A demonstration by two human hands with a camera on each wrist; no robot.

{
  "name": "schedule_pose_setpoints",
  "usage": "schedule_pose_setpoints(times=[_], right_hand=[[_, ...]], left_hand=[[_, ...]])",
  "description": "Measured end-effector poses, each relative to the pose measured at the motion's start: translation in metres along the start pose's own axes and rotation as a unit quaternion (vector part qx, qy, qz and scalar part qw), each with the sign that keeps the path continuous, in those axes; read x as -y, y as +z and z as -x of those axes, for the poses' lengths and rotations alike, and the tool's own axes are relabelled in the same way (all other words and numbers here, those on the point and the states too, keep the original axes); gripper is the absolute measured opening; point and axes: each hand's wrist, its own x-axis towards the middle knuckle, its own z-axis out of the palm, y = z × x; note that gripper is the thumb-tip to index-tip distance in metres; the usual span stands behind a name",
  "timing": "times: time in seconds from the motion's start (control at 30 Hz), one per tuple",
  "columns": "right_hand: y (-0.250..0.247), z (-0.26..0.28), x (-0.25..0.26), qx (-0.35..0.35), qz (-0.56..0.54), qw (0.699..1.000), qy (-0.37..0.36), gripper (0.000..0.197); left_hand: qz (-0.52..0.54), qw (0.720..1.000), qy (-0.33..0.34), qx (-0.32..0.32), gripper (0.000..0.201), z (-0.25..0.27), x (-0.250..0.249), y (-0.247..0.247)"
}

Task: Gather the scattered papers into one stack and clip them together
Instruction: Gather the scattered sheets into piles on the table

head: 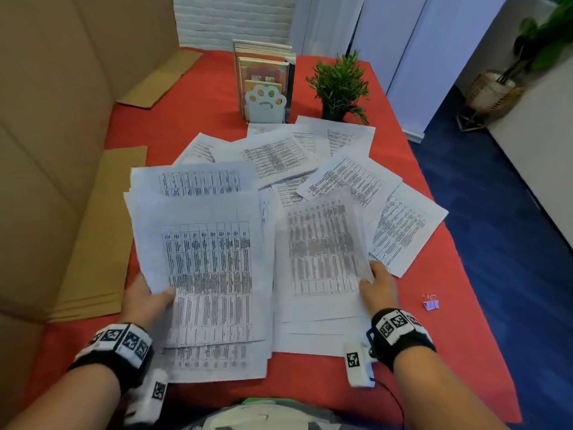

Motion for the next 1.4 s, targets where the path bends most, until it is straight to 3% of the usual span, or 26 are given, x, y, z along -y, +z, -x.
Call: schedule_pose_setpoints(times=[0.23,0.37,0.57,0.63,0.73,0.8,0.97,1.1,1.17,1.3,1.4], right_hand=[[0.035,0.016,0.005,0.145,-0.031,0.989,0.024,0.051],[0.042,0.026,0.007,0.185,0.002,0.982,0.043,0.036],[0.051,0.041,0.014,0.237,0.041,0.970,0.047,0.049],[0.051,0.042,0.009,0.222,0.031,0.974,0.035,0.046],[0.043,0.037,0.003,0.201,-0.044,0.978,0.036,0.044],[0.035,0.033,0.005,0.203,-0.065,0.977,0.029,0.042],[0.014,0.023,0.052,0.158,-0.104,0.979,-0.072,0.038],[-0.002,0.019,0.101,0.091,-0.166,0.971,-0.149,0.029],[-0.008,0.020,0.111,0.088,-0.183,0.967,-0.156,0.026],[-0.009,0.021,0.106,0.085,-0.197,0.965,-0.152,0.035],[-0.008,0.025,0.107,0.096,-0.249,0.948,-0.171,0.061]], left_hand=[[-0.020,0.985,-0.037,0.168,0.052,0.008,-0.002,0.052],[-0.137,0.976,-0.025,0.169,0.030,0.021,-0.009,0.085],[-0.221,0.957,0.011,0.187,0.041,0.045,-0.022,0.106],[-0.183,0.964,0.018,0.190,0.046,0.046,-0.027,0.105],[-0.015,0.982,0.012,0.186,0.068,0.043,-0.031,0.096],[0.016,0.983,0.015,0.181,0.078,0.042,-0.034,0.089],[0.053,0.980,0.117,0.149,0.047,0.043,-0.073,0.091],[0.146,0.962,0.219,0.068,0.040,0.050,-0.123,0.094],[0.227,0.942,0.236,0.065,0.042,0.055,-0.137,0.091],[0.249,0.934,0.226,0.121,0.055,0.058,-0.129,0.089],[0.231,0.939,0.221,0.128,0.064,0.060,-0.117,0.091]])
